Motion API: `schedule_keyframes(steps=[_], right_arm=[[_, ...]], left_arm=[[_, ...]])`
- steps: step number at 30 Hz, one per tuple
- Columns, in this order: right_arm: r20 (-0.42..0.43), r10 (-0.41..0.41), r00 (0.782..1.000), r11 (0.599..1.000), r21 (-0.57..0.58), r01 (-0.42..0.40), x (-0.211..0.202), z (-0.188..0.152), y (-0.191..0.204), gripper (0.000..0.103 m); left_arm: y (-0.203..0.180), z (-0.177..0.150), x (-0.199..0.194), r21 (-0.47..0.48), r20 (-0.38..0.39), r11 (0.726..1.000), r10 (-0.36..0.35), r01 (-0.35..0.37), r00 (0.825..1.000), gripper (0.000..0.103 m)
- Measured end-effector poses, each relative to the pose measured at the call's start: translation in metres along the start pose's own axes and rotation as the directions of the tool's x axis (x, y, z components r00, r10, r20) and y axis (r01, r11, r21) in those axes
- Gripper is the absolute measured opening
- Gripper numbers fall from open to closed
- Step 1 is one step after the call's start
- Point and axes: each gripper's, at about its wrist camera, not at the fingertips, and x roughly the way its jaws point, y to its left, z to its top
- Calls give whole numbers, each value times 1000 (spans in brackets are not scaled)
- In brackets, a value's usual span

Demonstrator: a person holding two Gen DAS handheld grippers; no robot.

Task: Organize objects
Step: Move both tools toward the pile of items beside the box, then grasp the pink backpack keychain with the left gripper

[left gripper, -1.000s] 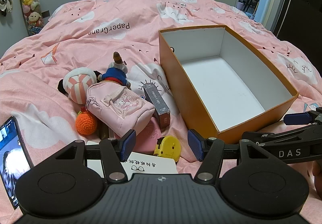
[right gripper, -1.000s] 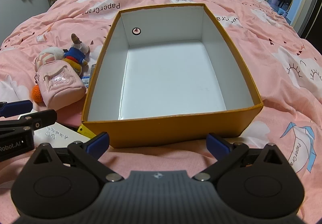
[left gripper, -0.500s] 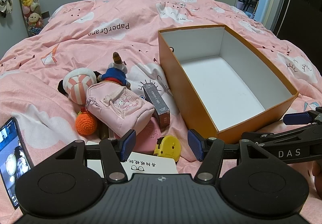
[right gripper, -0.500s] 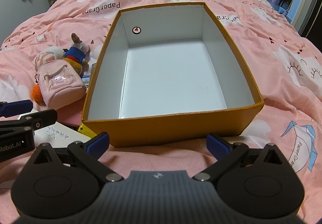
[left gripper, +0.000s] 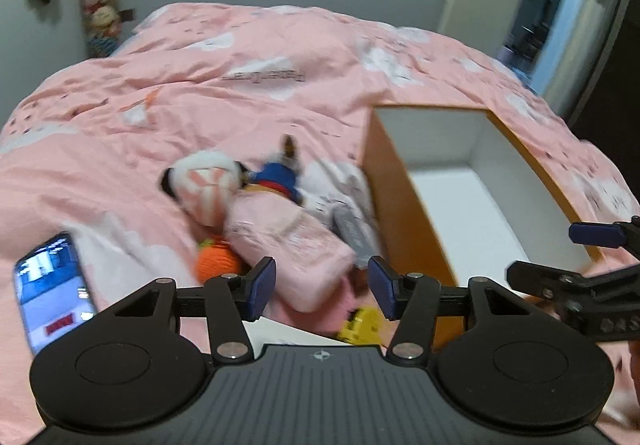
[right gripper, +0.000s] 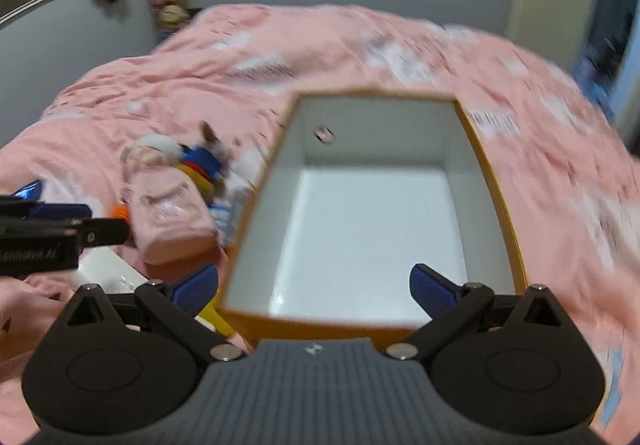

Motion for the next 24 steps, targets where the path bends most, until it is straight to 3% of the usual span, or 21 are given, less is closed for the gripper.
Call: schedule_keyframes(steps=[6,10,15,19,21,22,24], right_arm=[[-2,124,992,982,-140,-123,20,28,25,74],[-45,197,979,954,-223,-202,44,36,53,62],[-130,257,958,909,-305,-285,77,34,88,60],[-170,246,954,885,-363,-293,98,31,105,60],[-178,225,958,885,-375,-278,105,32,105,58],[-182,211,960,888,-376,-266,107,34,103,52],[-194,210,958,893,-362,-269,111,36,95,51]], left_arm=[[30,11,6,-71,-36,997,15,-18,999,47],[50,11,17,-131,-78,990,33,-43,996,45],[62,6,32,-179,-125,982,39,-61,991,45],[68,5,43,-216,-145,974,30,-62,989,45],[69,5,47,-244,-134,969,-1,-32,991,45],[69,5,49,-263,-126,965,-24,-10,992,46],[69,5,54,-299,-123,954,-64,25,990,53]])
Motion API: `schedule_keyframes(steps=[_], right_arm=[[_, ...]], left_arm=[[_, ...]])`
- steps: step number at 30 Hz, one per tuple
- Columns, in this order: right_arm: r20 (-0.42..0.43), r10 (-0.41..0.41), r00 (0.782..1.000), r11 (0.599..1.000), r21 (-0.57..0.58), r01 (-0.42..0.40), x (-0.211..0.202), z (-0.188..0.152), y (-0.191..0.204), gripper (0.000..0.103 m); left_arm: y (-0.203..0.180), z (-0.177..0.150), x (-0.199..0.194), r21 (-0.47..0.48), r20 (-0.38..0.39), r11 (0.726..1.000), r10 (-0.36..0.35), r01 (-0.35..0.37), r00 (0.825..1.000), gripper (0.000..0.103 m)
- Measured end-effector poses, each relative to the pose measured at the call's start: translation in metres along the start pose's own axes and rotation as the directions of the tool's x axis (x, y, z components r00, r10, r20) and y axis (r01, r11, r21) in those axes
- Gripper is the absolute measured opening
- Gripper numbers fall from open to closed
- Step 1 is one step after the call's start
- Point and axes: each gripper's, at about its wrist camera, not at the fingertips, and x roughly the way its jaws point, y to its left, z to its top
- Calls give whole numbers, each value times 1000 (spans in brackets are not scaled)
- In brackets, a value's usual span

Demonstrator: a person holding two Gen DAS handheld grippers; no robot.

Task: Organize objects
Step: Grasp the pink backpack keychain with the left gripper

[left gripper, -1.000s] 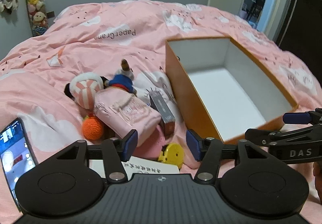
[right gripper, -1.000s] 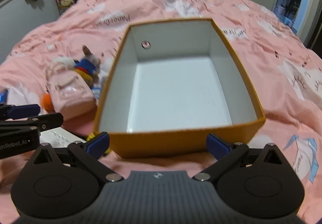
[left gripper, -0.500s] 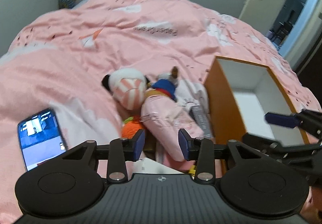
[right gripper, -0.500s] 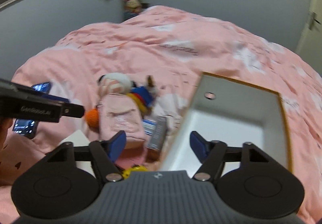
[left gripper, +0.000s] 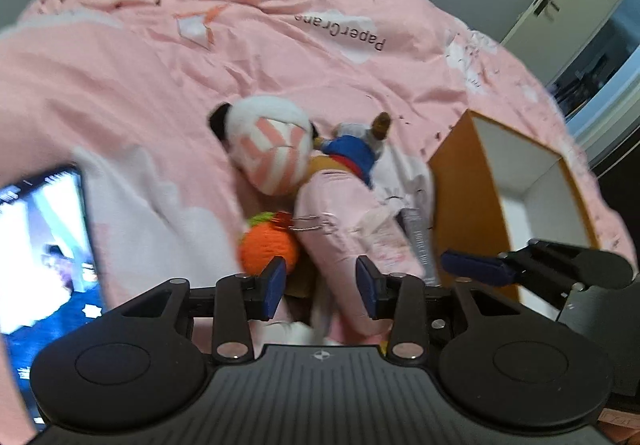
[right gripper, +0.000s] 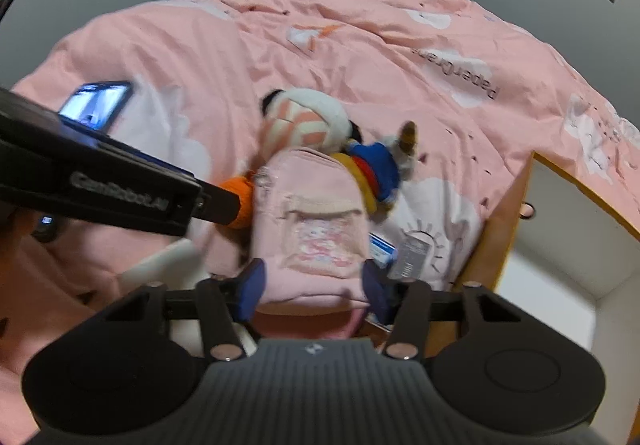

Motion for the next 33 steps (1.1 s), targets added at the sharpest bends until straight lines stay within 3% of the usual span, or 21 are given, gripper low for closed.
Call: schedule_keyframes(steps=[2,10,15,17,18,24,29,33], right_arm=[[-9,-1,1000,1000,12,2,0,0,-7,45],[-27,-105,994,994,-14,105,11,-3,-20,44],[-32,-117,993,993,11,117,17,-5,-30,44],[-32,-117,993,993,12,117,18,-7,-31,40],[-30,-116,993,993,11,116,17,-7,-31,40],[-18,-92,996,995,34,92,10,-6,-37,39],[-31,-5,999,996,86,7,7,1,-44,39],[-67,89,994,991,103,-82,16,8,-35,39]], left_arm=[[0,1,7,-35,-2,999,-6,6,1000,58],[1,2,38,-147,-50,989,-25,17,998,65],[-4,2,56,-144,-56,990,-9,1,998,66],[-3,2,61,-156,-55,988,-15,6,998,58],[-3,1,60,-153,-42,988,-20,14,999,49],[-16,9,27,-13,51,1000,27,-26,998,39],[-18,21,-6,91,108,993,67,-77,992,39],[-16,24,-16,143,130,977,141,-159,981,39]])
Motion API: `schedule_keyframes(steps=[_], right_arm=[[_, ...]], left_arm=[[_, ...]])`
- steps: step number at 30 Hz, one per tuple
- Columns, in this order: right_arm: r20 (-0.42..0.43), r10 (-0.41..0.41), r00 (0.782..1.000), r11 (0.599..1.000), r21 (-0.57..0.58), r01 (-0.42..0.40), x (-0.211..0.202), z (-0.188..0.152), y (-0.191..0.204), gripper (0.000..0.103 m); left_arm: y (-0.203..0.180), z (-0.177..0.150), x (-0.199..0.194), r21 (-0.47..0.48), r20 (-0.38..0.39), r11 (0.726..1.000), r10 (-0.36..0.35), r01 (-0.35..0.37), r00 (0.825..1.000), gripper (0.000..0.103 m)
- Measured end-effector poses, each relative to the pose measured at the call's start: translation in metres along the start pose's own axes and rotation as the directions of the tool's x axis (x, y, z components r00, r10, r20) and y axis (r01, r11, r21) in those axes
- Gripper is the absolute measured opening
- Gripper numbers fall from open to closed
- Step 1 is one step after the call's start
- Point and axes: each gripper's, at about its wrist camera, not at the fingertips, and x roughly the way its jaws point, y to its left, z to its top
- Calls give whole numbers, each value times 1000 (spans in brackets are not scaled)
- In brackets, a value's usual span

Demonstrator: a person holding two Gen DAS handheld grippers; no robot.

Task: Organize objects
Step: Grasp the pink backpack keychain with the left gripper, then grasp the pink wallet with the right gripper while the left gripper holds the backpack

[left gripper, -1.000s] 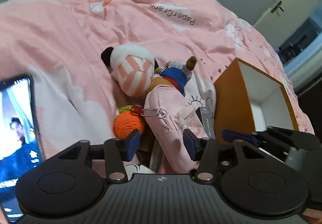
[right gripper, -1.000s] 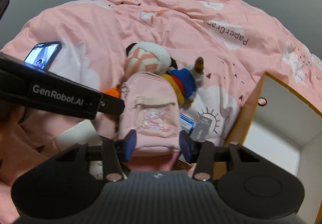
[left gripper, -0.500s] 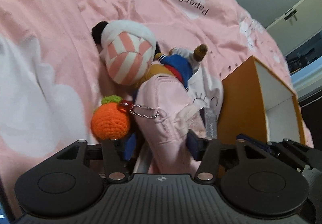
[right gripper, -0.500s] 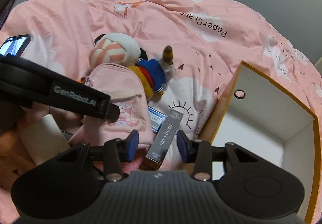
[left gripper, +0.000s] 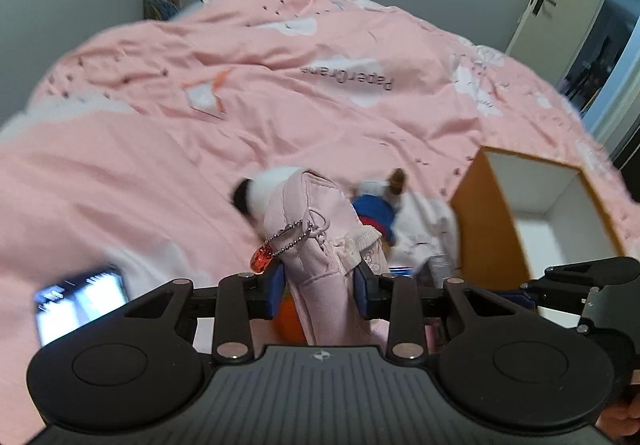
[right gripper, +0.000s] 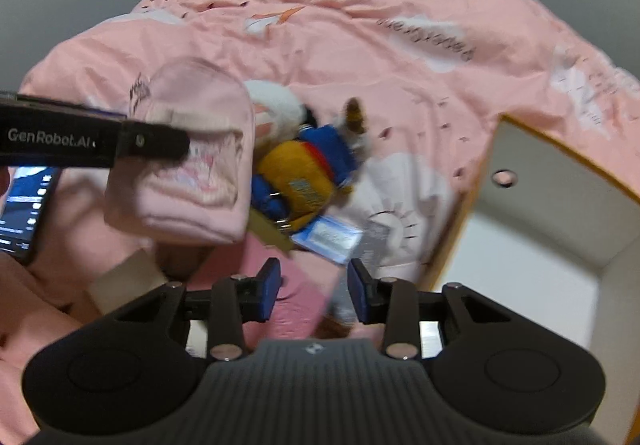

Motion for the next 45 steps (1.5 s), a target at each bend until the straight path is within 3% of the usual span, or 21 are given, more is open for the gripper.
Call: schedule_keyframes(steps=[3,9,11,13,16,22,29,33,35,37,41,45], right_arm=[[-55,36,998,999,-27,-38,17,-1,17,39],[-199,31,979,991,-120,-56,51,-14,39,40],[-204,2,979,983,-180,-40,54,-15,44,47],[-193,-54,980,969,-247,5,56,-13,49,69],[-232,-39,972,967,-255,-22,63,-6,50,71],[-353,-19,935,970,-234,-69,87,10,51,74],[-266,-43,963,990,-140,5,74,19,43,69],[-175,-24,984,1000,-16,21,51,17,30,55],[-123,-66,990,997,27,69,43,16,30,46],[-65,-121,991,992,32,124,35,15,32,40],[-58,-124,991,991,45,126,39,7,43,40],[-14,-198,980,980,7,198,48,7,51,40]], left_arm=[[5,-3,6,5,-26,999,35,-35,999,38],[11,-15,13,-9,-57,1000,26,-26,998,38],[12,-16,13,-12,-58,1000,19,-20,998,38],[14,-17,12,-16,-56,1000,14,-15,998,38],[16,-17,11,-24,-57,1000,7,-8,998,38],[18,-16,12,-38,-59,999,-3,1,998,38],[20,-17,11,-39,-45,999,-9,8,999,38],[18,-17,11,-19,-24,1000,-4,4,1000,38],[14,-18,11,3,-19,1000,13,-13,1000,38],[8,-19,9,42,-1,999,34,-34,999,38],[4,-22,11,62,-12,998,26,-26,1000,38],[-2,-26,11,102,16,994,31,-32,999,38]])
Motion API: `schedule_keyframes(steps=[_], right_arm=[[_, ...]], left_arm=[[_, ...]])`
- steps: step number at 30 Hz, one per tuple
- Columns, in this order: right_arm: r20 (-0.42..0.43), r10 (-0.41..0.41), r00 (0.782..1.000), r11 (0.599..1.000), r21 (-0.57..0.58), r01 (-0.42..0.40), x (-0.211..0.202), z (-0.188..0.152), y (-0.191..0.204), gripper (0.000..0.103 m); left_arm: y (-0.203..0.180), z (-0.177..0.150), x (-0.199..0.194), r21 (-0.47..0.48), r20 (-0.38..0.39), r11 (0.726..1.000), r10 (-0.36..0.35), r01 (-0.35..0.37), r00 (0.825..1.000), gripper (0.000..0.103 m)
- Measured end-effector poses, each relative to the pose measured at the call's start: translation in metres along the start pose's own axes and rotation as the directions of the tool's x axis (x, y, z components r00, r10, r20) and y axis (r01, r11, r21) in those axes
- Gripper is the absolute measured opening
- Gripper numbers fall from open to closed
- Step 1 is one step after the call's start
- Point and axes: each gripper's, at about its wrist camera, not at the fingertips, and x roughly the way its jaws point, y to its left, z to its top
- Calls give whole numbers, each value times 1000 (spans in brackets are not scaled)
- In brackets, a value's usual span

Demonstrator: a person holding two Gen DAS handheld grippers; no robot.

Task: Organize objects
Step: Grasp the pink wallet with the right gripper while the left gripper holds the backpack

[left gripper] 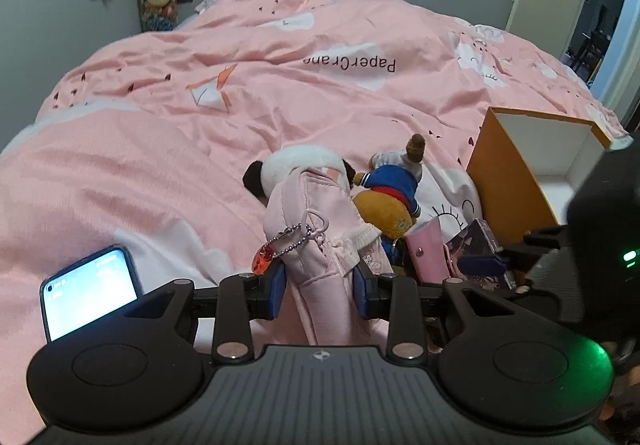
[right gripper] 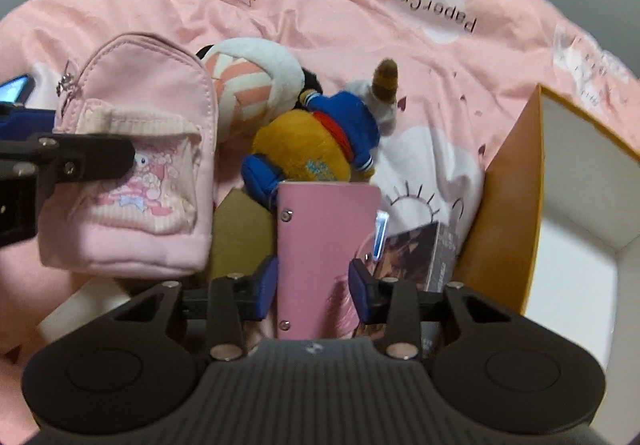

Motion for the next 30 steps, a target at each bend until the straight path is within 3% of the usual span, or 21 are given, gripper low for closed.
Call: schedule_keyframes(steps=[8,11,18,20,21,25,30], right_arm=[[32,-176,984,977,-118,178,10,3,24,44],[-70,-115,991,988,-113,107,24,1,21,43],[-48,-121,992,988,-99,115,29,7,15,46],[-56,-125,991,990,-69,121,29,10,10,37],[-59,-115,992,993,-40,112,27,12,5,25],[-62,-71,996,995,66,75,14,10,-11,20],[-15,38,999,983,179,-35,-21,6,-31,17]], left_arm=[[-1,-1,0,1,6,1000,21,-21,1000,37],[4,-1,3,-17,-8,1000,11,-11,1000,37],[-4,-6,2,19,17,999,37,-37,999,37],[-2,-6,1,15,17,999,35,-35,999,37],[-1,-6,1,6,13,1000,25,-25,1000,37],[-1,-7,0,6,22,1000,19,-19,1000,37],[0,-6,-4,-8,41,1000,-9,9,999,36]])
